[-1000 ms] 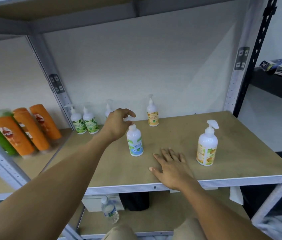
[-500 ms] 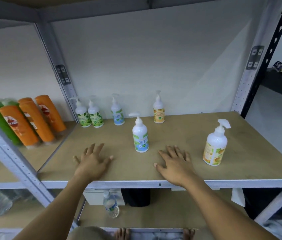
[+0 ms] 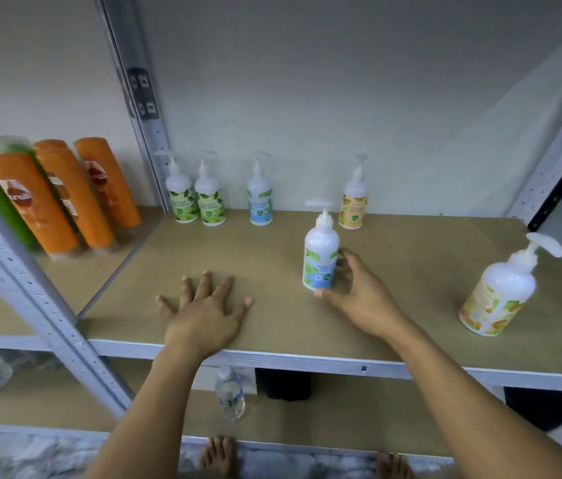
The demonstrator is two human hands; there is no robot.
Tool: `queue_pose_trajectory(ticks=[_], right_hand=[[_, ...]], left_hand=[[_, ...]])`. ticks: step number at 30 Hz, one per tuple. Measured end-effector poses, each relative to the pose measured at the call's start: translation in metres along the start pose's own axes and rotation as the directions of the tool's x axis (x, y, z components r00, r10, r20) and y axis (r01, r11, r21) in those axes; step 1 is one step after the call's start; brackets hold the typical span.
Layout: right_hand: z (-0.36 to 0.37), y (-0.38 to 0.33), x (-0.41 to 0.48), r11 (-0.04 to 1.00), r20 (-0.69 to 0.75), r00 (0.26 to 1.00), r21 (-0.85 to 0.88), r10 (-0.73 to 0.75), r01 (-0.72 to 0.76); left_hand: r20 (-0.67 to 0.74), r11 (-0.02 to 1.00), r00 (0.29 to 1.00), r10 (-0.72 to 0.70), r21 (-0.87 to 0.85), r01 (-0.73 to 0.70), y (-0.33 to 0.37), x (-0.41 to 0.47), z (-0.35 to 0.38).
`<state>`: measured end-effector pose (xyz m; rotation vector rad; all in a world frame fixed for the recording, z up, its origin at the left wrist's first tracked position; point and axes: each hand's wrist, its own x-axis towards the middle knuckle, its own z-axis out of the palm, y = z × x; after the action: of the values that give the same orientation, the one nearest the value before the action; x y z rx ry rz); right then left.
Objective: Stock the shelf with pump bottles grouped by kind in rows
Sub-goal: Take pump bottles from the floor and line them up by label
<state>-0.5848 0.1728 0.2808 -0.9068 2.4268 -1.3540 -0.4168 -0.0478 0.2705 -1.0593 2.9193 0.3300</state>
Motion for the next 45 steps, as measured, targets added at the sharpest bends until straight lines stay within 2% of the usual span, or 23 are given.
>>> queue_pose_trajectory(ticks=[5,16,24,32,45], right_hand=[[0.013,0.006,0.022,0.994,-0.036,0.999,0.113,-0.007,0.011],[0.042,-0.002,0.050,0.998,-0.270,0.963,0.057,0.001,0.015],[0.069,-0.024,0.137,0.999,-0.363,0.931,0.025,-0.033,0.045],[0.083,-0.019,0.199,0.999,-0.378,0.925,0.014,-0.033,0.042],[0.085,-0.001,0.208,0.991,-0.356,0.933,0.095,-0.058,0.098]], left_hand=[[0.001,0.999,1.000,0.027,-0.021,-0.027,-0.004,0.006,0.001],[-0.079,0.994,0.993,0.092,-0.046,-0.095,-0.009,0.015,0.006],[-0.093,0.993,0.990,0.110,-0.041,-0.114,-0.012,0.026,0.009],[-0.120,0.993,0.988,0.102,-0.043,-0.108,-0.011,0.028,0.008],[-0.125,0.995,0.988,0.090,-0.037,-0.095,-0.012,0.030,0.011]])
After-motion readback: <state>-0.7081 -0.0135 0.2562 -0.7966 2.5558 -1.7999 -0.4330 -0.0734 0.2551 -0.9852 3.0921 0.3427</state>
